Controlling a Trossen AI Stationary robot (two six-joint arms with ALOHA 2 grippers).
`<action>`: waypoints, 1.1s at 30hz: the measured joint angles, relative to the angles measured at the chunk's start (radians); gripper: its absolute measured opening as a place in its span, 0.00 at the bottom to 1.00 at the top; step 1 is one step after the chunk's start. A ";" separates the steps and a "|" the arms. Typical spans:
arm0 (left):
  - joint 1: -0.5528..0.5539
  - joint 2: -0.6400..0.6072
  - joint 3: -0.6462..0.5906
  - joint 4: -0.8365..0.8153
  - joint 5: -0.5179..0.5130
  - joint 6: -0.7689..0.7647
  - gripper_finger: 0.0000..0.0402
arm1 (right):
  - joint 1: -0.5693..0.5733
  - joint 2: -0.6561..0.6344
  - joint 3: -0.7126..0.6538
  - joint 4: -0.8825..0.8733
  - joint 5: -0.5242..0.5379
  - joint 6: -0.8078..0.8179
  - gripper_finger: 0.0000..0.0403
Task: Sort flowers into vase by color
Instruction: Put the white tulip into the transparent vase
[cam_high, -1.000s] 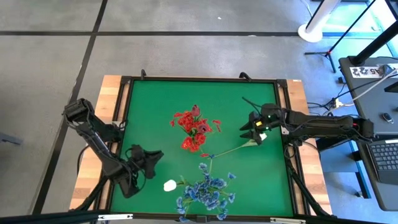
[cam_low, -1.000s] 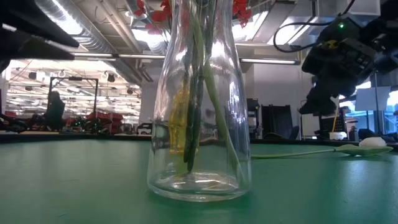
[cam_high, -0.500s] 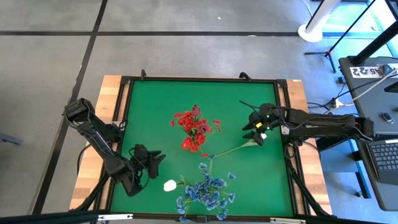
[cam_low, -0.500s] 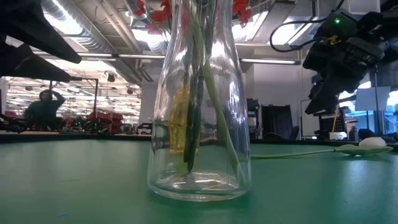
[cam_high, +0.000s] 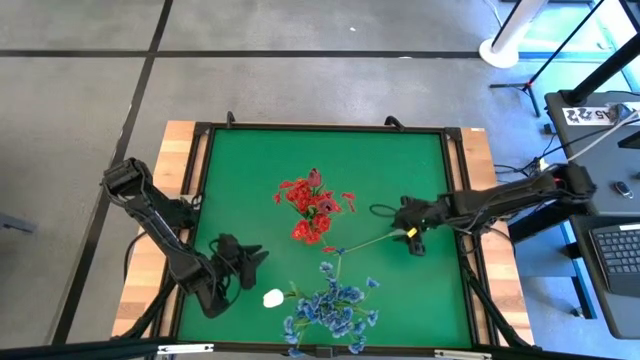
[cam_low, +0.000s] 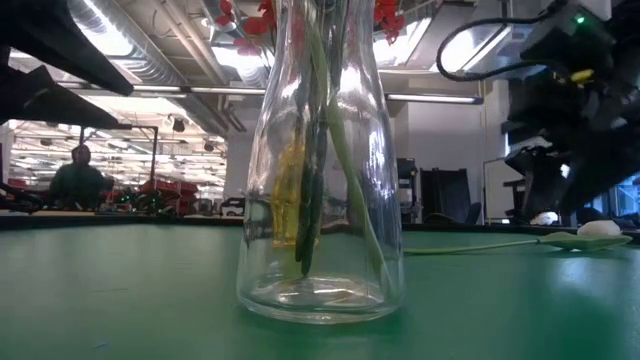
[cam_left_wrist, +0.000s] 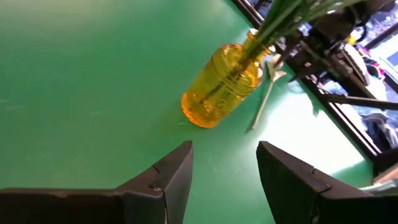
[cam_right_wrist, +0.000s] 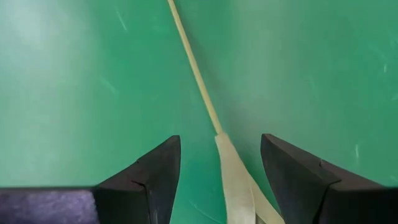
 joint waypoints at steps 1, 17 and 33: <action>0.000 0.000 0.000 0.018 0.000 0.019 0.43 | 0.014 0.017 0.000 0.000 0.027 -0.002 0.55; 0.000 0.000 0.000 0.138 -0.001 0.134 0.43 | 0.031 0.228 0.064 -0.061 0.114 -0.001 0.42; 0.016 0.000 0.232 0.151 -0.087 0.529 0.43 | 0.030 0.230 0.323 -0.391 0.286 -0.034 0.05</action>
